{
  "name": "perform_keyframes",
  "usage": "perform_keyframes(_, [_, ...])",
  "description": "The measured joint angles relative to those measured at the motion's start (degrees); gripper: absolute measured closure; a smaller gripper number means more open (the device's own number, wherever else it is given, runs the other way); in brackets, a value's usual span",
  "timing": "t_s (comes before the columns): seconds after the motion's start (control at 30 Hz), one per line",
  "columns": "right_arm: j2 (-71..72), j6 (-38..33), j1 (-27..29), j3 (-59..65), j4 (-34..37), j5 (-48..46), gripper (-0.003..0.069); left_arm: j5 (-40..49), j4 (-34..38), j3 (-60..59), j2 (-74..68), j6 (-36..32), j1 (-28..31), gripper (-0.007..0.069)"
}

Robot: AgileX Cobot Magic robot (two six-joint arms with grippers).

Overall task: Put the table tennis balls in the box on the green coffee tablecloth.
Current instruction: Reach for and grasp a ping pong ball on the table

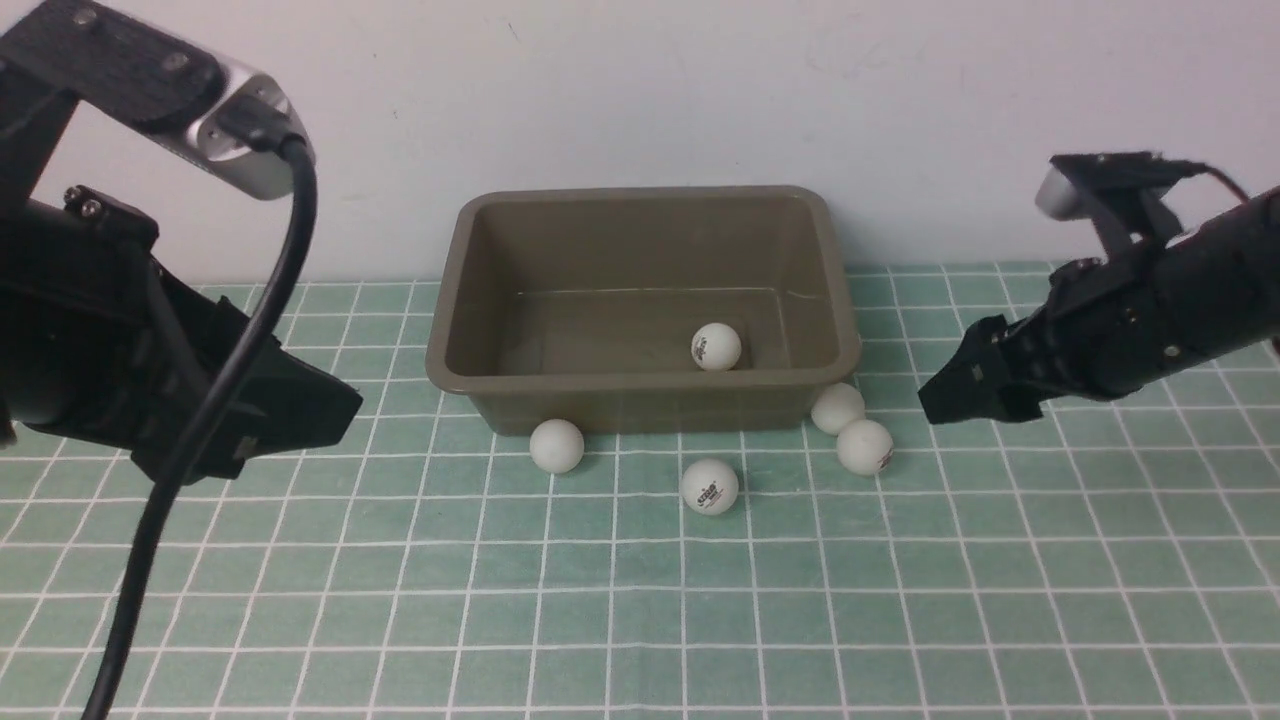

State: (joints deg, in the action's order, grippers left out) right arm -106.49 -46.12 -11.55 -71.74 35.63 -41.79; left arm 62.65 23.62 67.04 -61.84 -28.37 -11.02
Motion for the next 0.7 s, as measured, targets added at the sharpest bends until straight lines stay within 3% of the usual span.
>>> perform_keyframes(0.3, [-4.6,10.8,-3.6,-4.8,-14.8,0.5,0.0113,0.0,0.0,0.0,0.0,0.0,0.0,0.0219])
perform_keyframes(0.7, [-7.8,11.8,-3.6,-6.8,-14.4,0.7,0.0113,0.0,0.0,0.0,0.0,0.0,0.0,0.0219])
